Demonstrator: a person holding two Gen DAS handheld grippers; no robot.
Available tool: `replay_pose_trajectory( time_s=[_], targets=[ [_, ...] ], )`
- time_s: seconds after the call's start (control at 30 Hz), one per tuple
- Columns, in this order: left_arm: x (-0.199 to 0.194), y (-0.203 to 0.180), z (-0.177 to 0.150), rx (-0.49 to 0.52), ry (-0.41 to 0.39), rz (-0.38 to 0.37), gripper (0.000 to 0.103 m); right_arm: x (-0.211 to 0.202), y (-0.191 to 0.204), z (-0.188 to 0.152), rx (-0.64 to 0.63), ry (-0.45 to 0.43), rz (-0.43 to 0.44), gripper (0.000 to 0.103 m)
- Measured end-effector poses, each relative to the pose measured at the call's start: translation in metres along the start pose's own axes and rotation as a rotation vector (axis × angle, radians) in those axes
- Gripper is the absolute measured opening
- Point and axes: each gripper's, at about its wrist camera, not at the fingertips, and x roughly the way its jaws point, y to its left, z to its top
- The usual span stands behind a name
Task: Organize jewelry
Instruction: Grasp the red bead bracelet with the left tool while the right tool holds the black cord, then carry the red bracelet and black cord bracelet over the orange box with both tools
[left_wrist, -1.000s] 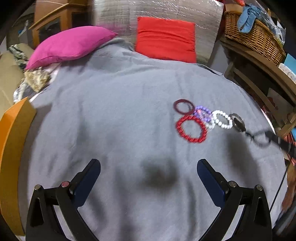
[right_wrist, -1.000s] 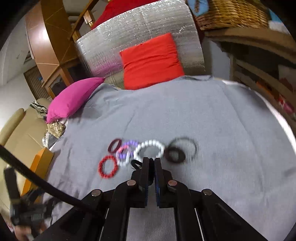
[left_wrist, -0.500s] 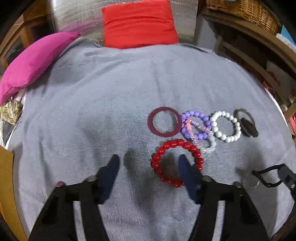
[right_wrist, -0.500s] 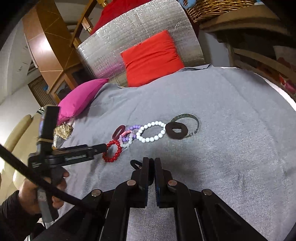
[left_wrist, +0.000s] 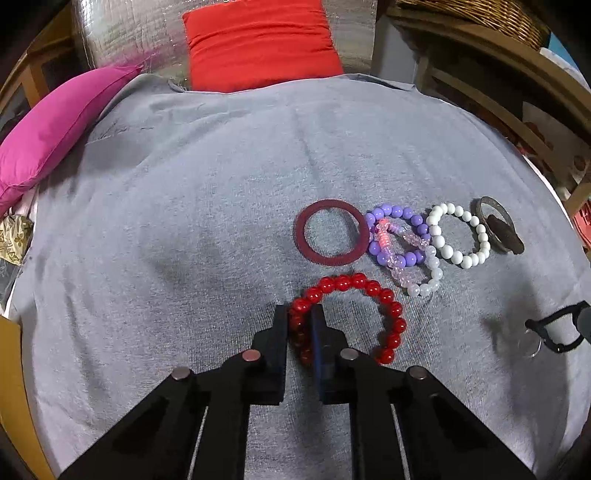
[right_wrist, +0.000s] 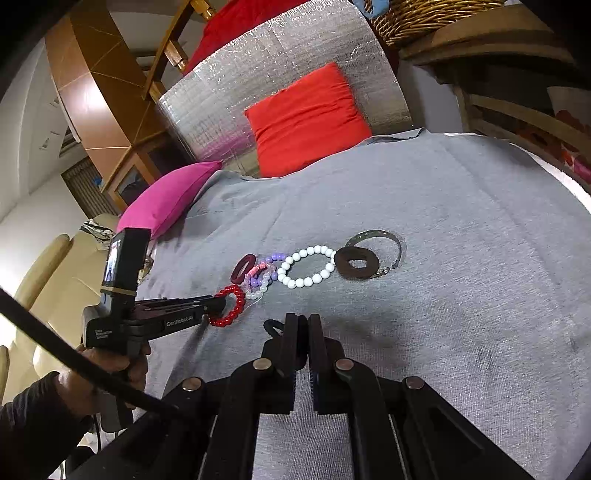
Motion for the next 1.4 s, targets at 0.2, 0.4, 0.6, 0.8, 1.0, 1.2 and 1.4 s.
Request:
replay_pose_trajectory(
  time_s=[0.2, 0.4, 0.6, 0.8, 1.0, 1.2, 1.4],
  targets=[
    [-0.006, 0.01, -0.008, -0.021, -0.018, -0.02, 0.01, -0.001, -0.001, 0.001, 0.002, -0.005, 0.01, 0.006],
    [-0.032, 0.016, -0.021, -0.052, -0.07, -0.022, 0.009, -0.001, -0.001, 0.001, 0.004, -0.008, 0.012, 0.006],
    [-0.063, 0.026, -0.045, -0.104, -0.103, -0.037, 0.009, 0.0, 0.002, 0.0, -0.007, -0.004, 0.011, 0.006],
    [-0.102, 0.035, -0.08, -0.152, -0.135, -0.007, 0.009, -0.004, 0.012, -0.006, -0.032, 0.009, 0.01, 0.006],
    [-0.135, 0.055, -0.113, -0.221, -0.156, 0.03, 0.009, -0.02, 0.034, -0.015, -0.029, 0.016, 0.036, 0.006],
    [-0.167, 0.077, -0.141, -0.281, -0.194, 0.069, 0.009, -0.037, 0.07, -0.018, -0.078, 0.016, 0.051, 0.006],
    [-0.2, 0.102, -0.161, -0.344, -0.231, 0.11, 0.009, -0.043, 0.115, -0.024, -0.159, 0.031, 0.085, 0.006]
  ],
)
